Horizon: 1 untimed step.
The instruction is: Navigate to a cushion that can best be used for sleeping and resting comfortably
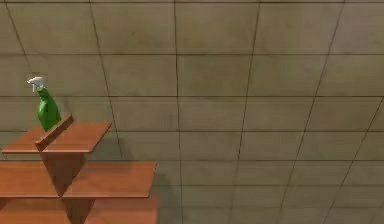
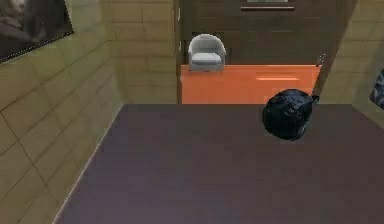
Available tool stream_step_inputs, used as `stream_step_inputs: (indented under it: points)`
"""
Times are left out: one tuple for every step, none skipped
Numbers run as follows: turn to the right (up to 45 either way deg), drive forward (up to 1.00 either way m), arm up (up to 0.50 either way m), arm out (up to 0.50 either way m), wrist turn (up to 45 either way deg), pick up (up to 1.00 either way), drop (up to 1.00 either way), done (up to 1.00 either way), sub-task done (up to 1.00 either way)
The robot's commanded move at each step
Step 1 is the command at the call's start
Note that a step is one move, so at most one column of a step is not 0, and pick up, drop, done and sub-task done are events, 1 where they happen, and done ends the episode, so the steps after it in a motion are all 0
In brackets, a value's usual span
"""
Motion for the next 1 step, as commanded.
stream_step_inputs:
  points:
    - [-45.0,0.0,0.0,0.0,0.0,0.0,0.0,0.0,0.0]
